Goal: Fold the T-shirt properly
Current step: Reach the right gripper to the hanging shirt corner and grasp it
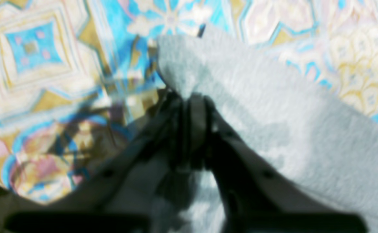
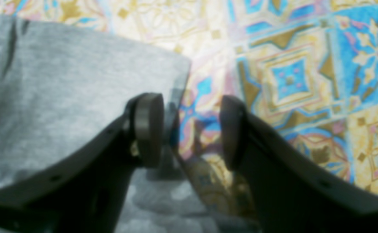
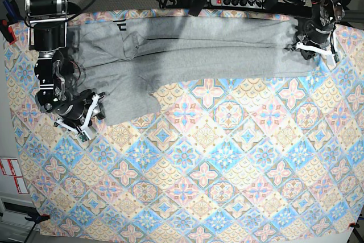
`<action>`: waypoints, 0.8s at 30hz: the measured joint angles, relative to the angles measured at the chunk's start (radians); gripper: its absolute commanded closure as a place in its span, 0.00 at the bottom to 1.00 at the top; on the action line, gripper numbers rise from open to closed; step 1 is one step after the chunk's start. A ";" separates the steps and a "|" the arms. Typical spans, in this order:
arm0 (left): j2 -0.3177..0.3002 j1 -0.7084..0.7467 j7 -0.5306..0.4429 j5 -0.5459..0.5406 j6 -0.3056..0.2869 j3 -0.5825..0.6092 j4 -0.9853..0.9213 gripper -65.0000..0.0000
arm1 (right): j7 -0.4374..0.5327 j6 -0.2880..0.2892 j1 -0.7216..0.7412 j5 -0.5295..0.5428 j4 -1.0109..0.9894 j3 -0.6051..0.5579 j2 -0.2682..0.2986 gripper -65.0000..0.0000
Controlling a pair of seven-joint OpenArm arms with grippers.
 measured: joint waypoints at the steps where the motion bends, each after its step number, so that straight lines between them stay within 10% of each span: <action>1: 0.000 -0.002 0.014 -0.002 0.000 -0.002 0.000 0.79 | 0.001 0.000 0.002 0.000 -0.006 0.000 -0.001 0.59; 24: 0.000 0.005 0.069 -0.060 0.000 -0.008 0.041 0.33 | 0.010 0.000 0.042 0.000 -0.081 0.000 -0.035 0.58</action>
